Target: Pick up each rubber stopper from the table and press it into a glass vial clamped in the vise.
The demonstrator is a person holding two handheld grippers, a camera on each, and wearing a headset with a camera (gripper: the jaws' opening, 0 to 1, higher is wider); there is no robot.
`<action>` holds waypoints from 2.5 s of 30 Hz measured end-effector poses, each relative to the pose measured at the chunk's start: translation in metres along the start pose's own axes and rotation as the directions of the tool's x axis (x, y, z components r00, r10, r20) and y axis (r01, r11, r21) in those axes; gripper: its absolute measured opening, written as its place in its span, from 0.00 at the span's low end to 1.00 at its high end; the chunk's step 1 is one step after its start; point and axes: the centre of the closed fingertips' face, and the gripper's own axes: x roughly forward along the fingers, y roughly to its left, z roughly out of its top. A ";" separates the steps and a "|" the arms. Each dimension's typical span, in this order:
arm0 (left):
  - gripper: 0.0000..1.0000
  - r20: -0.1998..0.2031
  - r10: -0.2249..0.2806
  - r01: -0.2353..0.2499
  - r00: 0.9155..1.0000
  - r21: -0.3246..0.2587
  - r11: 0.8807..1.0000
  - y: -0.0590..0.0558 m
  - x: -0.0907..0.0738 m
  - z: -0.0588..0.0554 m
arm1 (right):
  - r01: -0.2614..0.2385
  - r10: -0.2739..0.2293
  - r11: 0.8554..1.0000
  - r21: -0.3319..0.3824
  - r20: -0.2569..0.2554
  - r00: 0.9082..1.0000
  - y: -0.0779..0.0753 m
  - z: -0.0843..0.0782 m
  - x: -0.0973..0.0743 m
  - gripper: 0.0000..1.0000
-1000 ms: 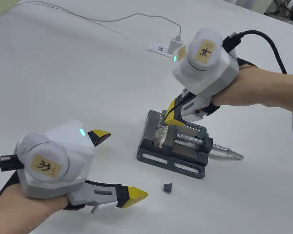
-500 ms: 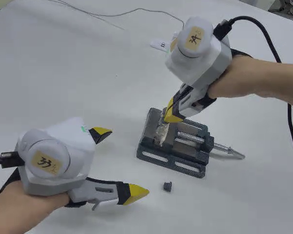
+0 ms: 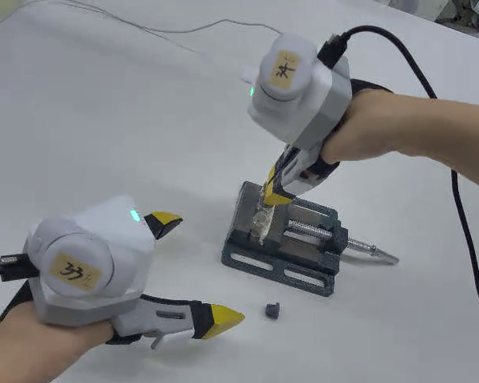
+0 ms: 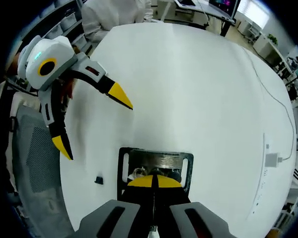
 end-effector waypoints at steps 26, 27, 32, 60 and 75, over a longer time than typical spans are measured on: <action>0.83 0.031 0.055 -0.057 0.998 0.065 0.996 -0.004 -0.027 0.020 | 0.033 -0.044 0.998 0.059 0.200 0.979 0.002 0.002 -0.002 0.00; 0.83 0.033 0.056 -0.058 0.998 0.061 0.996 -0.005 -0.028 0.020 | 0.030 -0.046 0.996 0.078 0.216 0.975 0.002 0.002 -0.002 0.00; 0.83 0.030 0.053 -0.055 0.998 0.060 0.997 -0.009 -0.029 0.016 | 0.013 -0.046 0.992 0.125 0.266 0.963 0.004 0.001 -0.003 0.00; 0.83 0.018 0.047 -0.048 0.999 0.067 0.997 -0.010 -0.032 0.014 | 0.097 -0.131 0.989 0.108 0.377 0.917 0.035 -0.016 -0.014 0.30; 0.82 0.004 0.045 -0.045 0.999 0.086 0.995 -0.009 -0.037 0.011 | 0.062 -0.128 0.985 0.158 0.453 0.882 0.072 -0.025 -0.014 0.30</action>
